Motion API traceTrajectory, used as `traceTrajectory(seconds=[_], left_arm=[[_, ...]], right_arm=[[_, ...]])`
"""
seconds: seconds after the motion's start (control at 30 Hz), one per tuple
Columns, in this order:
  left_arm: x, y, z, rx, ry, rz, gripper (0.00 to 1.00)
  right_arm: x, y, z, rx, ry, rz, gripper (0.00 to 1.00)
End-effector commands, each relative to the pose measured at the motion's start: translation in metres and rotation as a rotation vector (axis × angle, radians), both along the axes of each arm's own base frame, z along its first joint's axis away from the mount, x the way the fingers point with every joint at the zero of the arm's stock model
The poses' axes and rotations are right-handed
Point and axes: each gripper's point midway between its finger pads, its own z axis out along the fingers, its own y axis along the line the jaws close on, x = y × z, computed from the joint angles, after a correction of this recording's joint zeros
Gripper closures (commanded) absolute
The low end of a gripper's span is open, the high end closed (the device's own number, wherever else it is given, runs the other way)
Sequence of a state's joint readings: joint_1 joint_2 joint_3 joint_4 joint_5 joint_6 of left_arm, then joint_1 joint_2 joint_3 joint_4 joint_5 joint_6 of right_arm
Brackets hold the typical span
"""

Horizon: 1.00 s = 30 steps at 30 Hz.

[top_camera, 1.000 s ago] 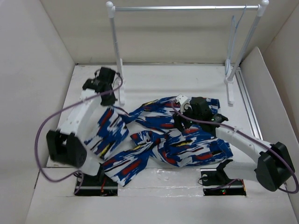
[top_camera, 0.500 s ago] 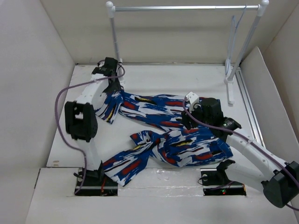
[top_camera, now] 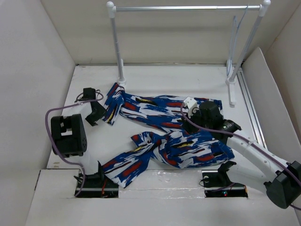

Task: Place the trousers on the hanger
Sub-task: Flatten out the trousers at the center of the board.

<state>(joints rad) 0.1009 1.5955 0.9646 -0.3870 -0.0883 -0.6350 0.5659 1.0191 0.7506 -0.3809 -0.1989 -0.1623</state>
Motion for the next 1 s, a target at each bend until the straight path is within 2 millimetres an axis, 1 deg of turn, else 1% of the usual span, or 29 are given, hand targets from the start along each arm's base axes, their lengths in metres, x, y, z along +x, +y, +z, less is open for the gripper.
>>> traceTrajectory(seconds=[0.0, 0.03, 0.07, 0.1, 0.13, 0.17, 0.2, 0.23, 0.27, 0.3, 0.33, 0.4, 0.43, 0.47, 0.5, 0.57, 0.6, 0.63, 0.67, 0.7, 0.73, 0.77, 0.8, 0.83, 0.87, 0.9, 0.93, 0.97], left_arm=[[0.026, -0.017, -0.006, -0.037, -0.04, -0.018, 0.43], [0.028, -0.017, -0.005, -0.037, -0.048, -0.015, 0.43], [0.031, -0.018, -0.013, -0.045, -0.037, -0.018, 0.43], [0.032, -0.019, -0.017, -0.051, -0.034, -0.016, 0.46], [0.033, -0.019, -0.021, -0.056, -0.03, -0.014, 0.51], [0.034, -0.02, -0.024, -0.062, -0.026, -0.018, 0.63], [0.034, -0.019, -0.032, -0.058, 0.002, -0.015, 0.96], [0.033, -0.017, -0.035, -0.047, 0.021, -0.007, 1.0], [0.03, -0.012, -0.039, -0.022, 0.049, -0.004, 1.0], [0.038, -0.002, -0.031, -0.004, 0.03, 0.013, 1.0], [0.04, 0.014, -0.025, 0.012, 0.024, 0.046, 1.0], [0.051, 0.047, 0.005, 0.078, -0.032, 0.114, 1.0], [0.05, 0.076, 0.017, 0.094, -0.055, 0.189, 1.0], [0.053, 0.095, 0.037, 0.112, -0.094, 0.235, 1.0], [0.063, 0.112, 0.06, 0.116, -0.155, 0.292, 1.0], [0.07, 0.144, 0.096, 0.139, -0.261, 0.373, 1.0], [0.08, 0.152, 0.119, 0.163, -0.319, 0.395, 1.0], [0.083, 0.158, 0.133, 0.188, -0.342, 0.412, 1.0], [0.085, 0.162, 0.139, 0.208, -0.348, 0.424, 1.0], [0.092, 0.165, 0.152, 0.215, -0.375, 0.422, 1.0], [0.093, 0.166, 0.152, 0.213, -0.363, 0.421, 1.0], [0.092, 0.166, 0.145, 0.208, -0.331, 0.419, 1.0], [0.095, 0.164, 0.142, 0.2, -0.325, 0.394, 0.89], [0.096, 0.16, 0.133, 0.185, -0.301, 0.365, 0.81], [0.092, 0.155, 0.123, 0.177, -0.257, 0.362, 0.66], [0.087, 0.149, 0.114, 0.173, -0.237, 0.348, 0.55], [0.088, 0.141, 0.112, 0.167, -0.253, 0.316, 0.46], [0.09, 0.132, 0.125, 0.171, -0.303, 0.278, 0.41]], right_arm=[[-0.007, 0.011, 0.014, 0.037, -0.033, 0.047, 0.51], [-0.007, 0.011, 0.013, 0.036, -0.032, 0.047, 0.51], [-0.008, 0.011, 0.012, 0.036, -0.027, 0.045, 0.51], [-0.008, 0.011, 0.013, 0.04, -0.03, 0.042, 0.51], [-0.01, 0.012, 0.011, 0.039, -0.023, 0.042, 0.51], [-0.01, 0.011, 0.01, 0.039, -0.022, 0.037, 0.51], [-0.01, 0.011, 0.011, 0.042, -0.025, 0.034, 0.51], [-0.01, 0.009, 0.012, 0.04, -0.025, 0.024, 0.52], [-0.009, 0.008, 0.014, 0.04, -0.032, 0.016, 0.52], [-0.009, 0.007, 0.017, 0.041, -0.04, 0.013, 0.52], [-0.01, 0.005, 0.018, 0.038, -0.04, 0.009, 0.52], [-0.007, 0.001, 0.021, 0.023, -0.057, -0.011, 0.52], [-0.008, -0.002, 0.022, 0.016, -0.058, -0.017, 0.52], [-0.005, -0.008, 0.021, 0.004, -0.061, -0.045, 0.52], [-0.005, -0.01, 0.021, -0.002, -0.06, -0.053, 0.52], [-0.002, -0.023, 0.016, -0.02, -0.045, -0.108, 0.51], [-0.001, -0.027, 0.015, -0.024, -0.04, -0.123, 0.51], [-0.001, -0.032, 0.012, -0.03, -0.026, -0.145, 0.49], [0.004, -0.041, 0.012, -0.034, -0.021, -0.183, 0.48], [0.005, -0.046, 0.011, -0.039, -0.017, -0.204, 0.45], [0.008, -0.052, 0.011, -0.037, -0.014, -0.238, 0.43], [0.014, -0.063, 0.009, -0.042, -0.012, -0.287, 0.42], [0.017, -0.069, 0.007, -0.044, -0.008, -0.313, 0.38], [0.023, -0.074, 0.007, -0.03, -0.011, -0.343, 0.37], [0.026, -0.079, 0.004, -0.023, -0.001, -0.366, 0.36], [0.034, -0.093, -0.001, -0.02, 0.015, -0.423, 0.35], [0.041, -0.099, -0.001, 0.0, 0.013, -0.456, 0.35], [0.044, -0.103, -0.004, 0.02, 0.022, -0.469, 0.35]])
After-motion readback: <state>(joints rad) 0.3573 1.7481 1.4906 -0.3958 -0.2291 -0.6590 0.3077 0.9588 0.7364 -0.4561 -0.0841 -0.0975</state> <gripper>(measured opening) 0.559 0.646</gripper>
